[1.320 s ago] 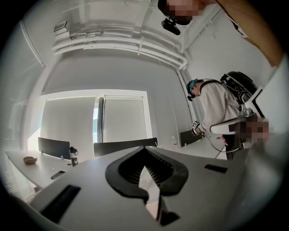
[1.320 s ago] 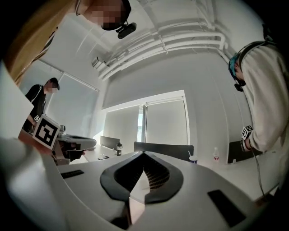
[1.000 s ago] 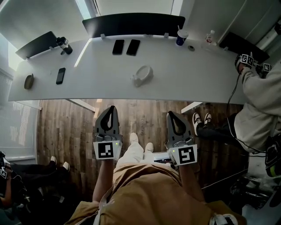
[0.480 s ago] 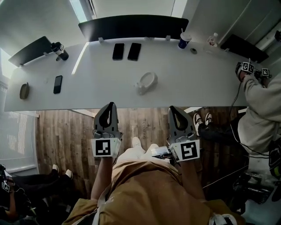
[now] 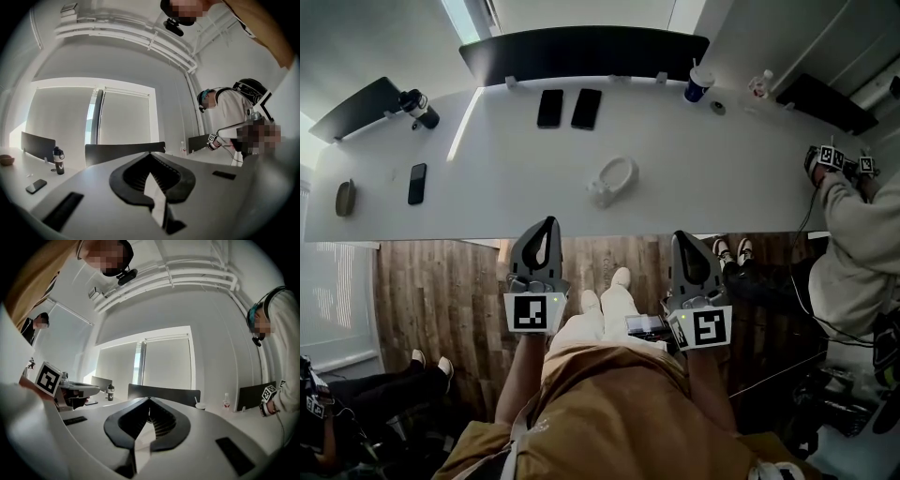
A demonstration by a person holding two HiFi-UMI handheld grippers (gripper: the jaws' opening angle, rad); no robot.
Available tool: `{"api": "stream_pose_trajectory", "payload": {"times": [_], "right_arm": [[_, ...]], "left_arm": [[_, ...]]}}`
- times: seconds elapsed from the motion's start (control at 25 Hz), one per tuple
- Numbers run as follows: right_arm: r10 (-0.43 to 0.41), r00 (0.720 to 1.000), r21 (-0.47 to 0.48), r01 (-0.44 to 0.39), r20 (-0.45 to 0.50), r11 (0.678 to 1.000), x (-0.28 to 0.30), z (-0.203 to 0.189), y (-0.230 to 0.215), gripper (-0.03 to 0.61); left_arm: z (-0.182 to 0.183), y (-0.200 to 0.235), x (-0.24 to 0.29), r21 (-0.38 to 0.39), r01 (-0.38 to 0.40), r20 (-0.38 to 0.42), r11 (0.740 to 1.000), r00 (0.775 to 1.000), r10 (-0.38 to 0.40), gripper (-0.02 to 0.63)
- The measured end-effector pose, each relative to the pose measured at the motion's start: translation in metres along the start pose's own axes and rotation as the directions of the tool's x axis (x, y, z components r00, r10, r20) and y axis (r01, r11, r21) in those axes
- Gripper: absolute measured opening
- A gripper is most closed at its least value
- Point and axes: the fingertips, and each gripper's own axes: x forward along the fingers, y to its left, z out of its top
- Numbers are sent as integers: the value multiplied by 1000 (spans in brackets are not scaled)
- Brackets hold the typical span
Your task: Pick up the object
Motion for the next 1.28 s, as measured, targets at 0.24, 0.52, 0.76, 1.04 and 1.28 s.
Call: {"api": "stream_pose_trajectory", "payload": {"times": [0.24,0.52,0.76,1.04,1.28], "right_arm": [[50,998,-24,-50,-31,998,25,-14,-20,9],[87,995,-24,-88,-53,996,62,-24,-45,8],[103,993,-13,-104,-65,995,87,-30,-50,9],[102,993,-20,-104,-64,994,125,-33,-47,9],[35,989,-10,-37,-146,999,162,-49,-51,9]], "left_arm": [[1,-8,40,-26,23,19,999,1000,-23,8],[5,-17,83,41,24,3,999,1000,-24,8],[-1,-5,96,37,12,-16,999,1000,-12,8],[-8,24,128,24,23,-29,999,999,-22,8],[-25,56,156,-23,66,-45,998,997,-67,8]]}}
